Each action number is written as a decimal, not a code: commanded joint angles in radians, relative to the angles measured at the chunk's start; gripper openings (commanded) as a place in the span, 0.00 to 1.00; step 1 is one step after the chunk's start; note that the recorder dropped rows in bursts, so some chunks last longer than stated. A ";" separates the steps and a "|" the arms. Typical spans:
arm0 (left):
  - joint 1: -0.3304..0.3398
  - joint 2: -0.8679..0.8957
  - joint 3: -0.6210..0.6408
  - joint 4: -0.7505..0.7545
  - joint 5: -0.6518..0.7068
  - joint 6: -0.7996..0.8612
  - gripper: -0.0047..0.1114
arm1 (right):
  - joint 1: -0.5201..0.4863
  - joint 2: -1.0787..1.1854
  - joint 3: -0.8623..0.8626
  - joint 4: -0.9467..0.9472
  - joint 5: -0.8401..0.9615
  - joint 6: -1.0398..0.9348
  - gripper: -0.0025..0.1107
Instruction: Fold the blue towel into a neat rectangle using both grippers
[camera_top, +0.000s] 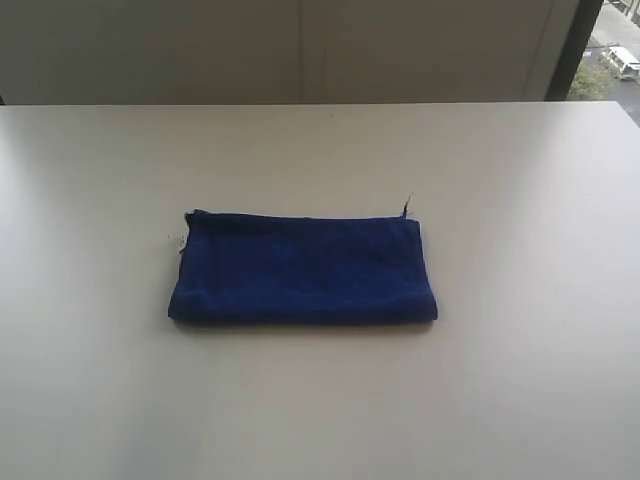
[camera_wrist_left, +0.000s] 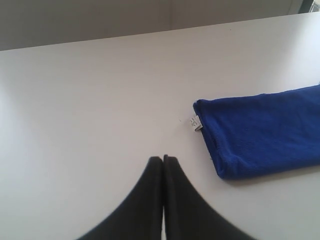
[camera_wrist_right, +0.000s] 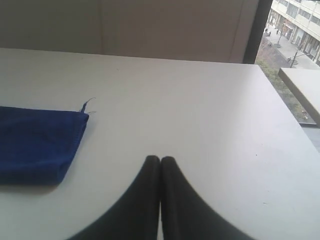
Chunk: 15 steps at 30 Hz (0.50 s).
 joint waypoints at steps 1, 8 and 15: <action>0.001 -0.005 0.007 -0.010 0.010 0.004 0.04 | -0.003 -0.006 0.007 -0.012 -0.013 0.013 0.02; 0.001 -0.005 0.007 -0.010 0.010 0.004 0.04 | -0.003 -0.006 0.025 -0.011 -0.022 0.013 0.02; 0.001 -0.005 0.007 -0.010 0.010 0.004 0.04 | -0.003 -0.006 0.093 -0.011 -0.056 0.013 0.02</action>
